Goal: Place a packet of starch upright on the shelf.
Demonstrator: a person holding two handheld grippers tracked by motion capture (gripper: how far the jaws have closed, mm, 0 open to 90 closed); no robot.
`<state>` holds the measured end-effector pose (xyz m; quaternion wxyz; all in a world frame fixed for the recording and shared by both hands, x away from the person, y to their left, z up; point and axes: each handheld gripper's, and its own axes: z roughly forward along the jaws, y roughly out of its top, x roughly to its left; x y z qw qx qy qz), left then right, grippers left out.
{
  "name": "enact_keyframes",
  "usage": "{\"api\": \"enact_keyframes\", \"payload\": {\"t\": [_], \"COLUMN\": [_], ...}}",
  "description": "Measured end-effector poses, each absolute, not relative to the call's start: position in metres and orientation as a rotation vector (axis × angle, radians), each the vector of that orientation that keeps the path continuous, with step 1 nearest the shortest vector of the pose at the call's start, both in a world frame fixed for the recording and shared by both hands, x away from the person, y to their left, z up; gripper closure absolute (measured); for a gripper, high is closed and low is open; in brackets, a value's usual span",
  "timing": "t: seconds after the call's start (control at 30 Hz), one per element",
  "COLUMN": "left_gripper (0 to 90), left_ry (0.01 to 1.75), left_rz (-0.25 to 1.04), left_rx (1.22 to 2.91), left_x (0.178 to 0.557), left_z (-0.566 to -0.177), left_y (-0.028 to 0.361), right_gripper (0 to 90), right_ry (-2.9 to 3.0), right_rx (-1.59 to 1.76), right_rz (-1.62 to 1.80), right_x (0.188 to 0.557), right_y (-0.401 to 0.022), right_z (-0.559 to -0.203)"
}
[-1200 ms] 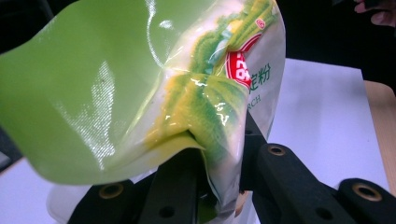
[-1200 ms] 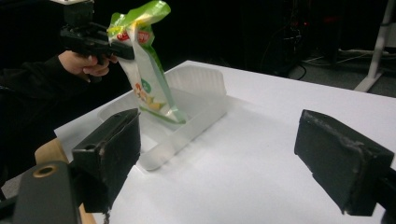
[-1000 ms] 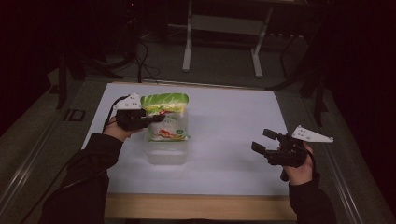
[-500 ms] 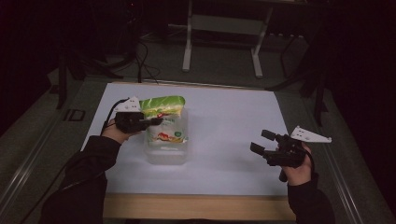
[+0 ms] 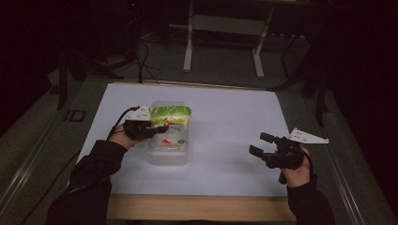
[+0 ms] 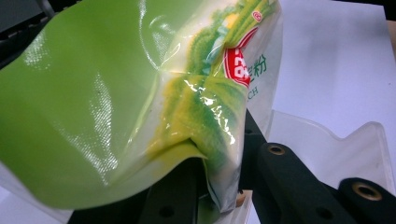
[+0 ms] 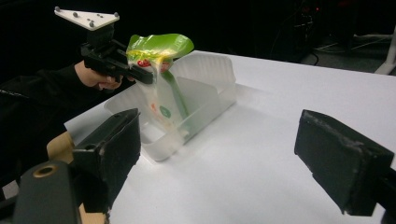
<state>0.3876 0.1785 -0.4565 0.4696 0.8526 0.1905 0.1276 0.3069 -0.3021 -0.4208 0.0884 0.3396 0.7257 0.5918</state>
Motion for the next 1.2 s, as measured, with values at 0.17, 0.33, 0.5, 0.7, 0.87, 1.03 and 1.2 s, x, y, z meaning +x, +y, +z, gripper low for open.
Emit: {"api": "enact_keyframes", "payload": {"t": [0.17,0.33,0.5,0.7,0.87,1.03,1.2], "left_gripper": [82.4,70.4,45.6,12.3,0.9,0.9,0.9], "left_ry": [0.472,0.489,0.541,0.67,0.696,0.741,0.752], "left_rz": [0.307,0.308,0.325,0.336,0.349,0.359,0.357], "left_rx": [2.088,2.069,2.03,1.974,1.934,1.917,1.897], "left_x": [0.388,0.385,0.381,0.38,0.376,0.366,0.354], "left_z": [-0.456,-0.454,-0.453,-0.448,-0.446,-0.442,-0.44], "left_y": [0.179,0.18,0.182,0.191,0.196,0.205,0.215], "right_gripper": [14.5,14.5,14.5,14.5,14.5,14.3,13.8], "right_ry": [2.16,2.161,2.164,2.17,2.173,2.163,2.144], "right_rx": [1.009,1.009,1.015,1.007,1.015,1.02,1.014], "right_rz": [1.769,1.765,1.755,1.742,1.739,1.741,1.715], "right_x": [0.307,0.306,0.307,0.306,0.305,0.303,0.302], "right_y": [-0.302,-0.303,-0.303,-0.303,-0.304,-0.305,-0.307], "right_z": [-0.42,-0.42,-0.421,-0.422,-0.424,-0.424,-0.425]}}
